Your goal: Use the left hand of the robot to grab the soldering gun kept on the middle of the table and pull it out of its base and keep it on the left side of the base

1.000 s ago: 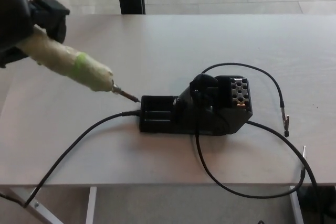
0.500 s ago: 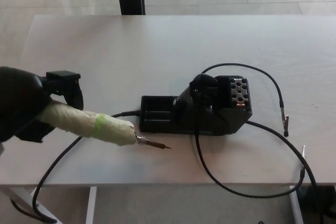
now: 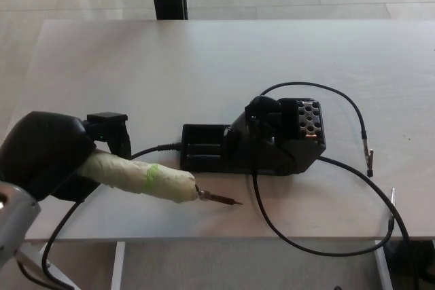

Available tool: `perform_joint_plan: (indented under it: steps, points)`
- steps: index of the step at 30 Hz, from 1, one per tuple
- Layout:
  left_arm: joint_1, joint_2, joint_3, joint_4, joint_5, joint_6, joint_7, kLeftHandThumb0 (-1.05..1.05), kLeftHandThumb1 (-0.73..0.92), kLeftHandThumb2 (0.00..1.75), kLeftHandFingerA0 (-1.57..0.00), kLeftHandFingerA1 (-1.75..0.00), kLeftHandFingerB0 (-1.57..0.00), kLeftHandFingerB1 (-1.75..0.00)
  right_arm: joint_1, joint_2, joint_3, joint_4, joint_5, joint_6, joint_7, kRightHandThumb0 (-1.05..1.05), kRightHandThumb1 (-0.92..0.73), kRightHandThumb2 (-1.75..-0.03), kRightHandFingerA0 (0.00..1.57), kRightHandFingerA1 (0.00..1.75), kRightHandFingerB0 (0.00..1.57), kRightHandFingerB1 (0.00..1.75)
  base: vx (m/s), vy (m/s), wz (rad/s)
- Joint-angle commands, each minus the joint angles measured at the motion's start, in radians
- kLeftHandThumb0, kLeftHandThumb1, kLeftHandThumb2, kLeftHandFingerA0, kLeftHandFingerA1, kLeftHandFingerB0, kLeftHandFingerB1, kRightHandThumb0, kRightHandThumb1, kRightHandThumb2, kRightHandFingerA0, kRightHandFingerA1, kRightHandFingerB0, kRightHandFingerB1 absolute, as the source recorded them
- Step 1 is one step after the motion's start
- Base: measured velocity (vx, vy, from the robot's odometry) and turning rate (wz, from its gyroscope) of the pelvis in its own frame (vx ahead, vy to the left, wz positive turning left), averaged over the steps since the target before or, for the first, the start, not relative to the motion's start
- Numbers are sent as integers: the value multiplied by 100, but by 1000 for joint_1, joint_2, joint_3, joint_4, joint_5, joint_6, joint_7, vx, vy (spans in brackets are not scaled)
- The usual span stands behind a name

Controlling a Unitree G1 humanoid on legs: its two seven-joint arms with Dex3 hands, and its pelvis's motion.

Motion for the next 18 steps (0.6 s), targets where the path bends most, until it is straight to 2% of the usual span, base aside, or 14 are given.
perform_joint_plan:
  steps: [1,2,3,4,5,7,8,18]
  points:
    - [-48,90,-73,-50,192,242,-257,-40,60,58,-11,-49,-10,-31,-6,-13,-7,8,13,9,-1,-47,-75,-63,69,57,50,46,0,0,0]
    - [-58,103,-89,-71,226,291,-337,-45,62,59,0,-27,0,-23,-7,-11,-6,10,11,7,-5,-47,-75,-63,70,58,51,46,0,0,0]
    - [-63,109,-95,-78,238,307,-367,-50,53,74,0,-1,-4,-4,-9,-12,-1,13,5,7,-14,-48,-74,-63,72,56,51,45,0,0,0]
    - [-69,121,-102,-90,255,316,-401,-56,56,76,0,0,0,0,-9,-12,-1,14,4,6,-15,-47,-75,-63,72,57,50,46,0,0,0]
    - [-75,139,-110,-107,273,319,-443,-65,36,71,0,-19,0,0,-7,-12,-4,14,7,4,-12,-47,-74,-63,73,57,50,46,0,0,0]
    - [-77,159,-114,-121,279,316,-463,-68,39,72,0,-19,0,0,-3,-14,0,9,3,-2,-11,-47,-75,-63,71,57,50,46,0,0,0]
    - [-78,163,-115,-126,279,323,-474,-62,54,73,0,0,0,0,-1,-13,-2,6,5,-2,-10,-47,-75,-63,71,58,49,46,0,0,0]
    - [-106,195,-113,-144,248,377,-580,-70,53,73,0,0,0,0,0,-13,-7,5,10,2,-7,-48,-75,-62,72,59,48,44,0,0,0]
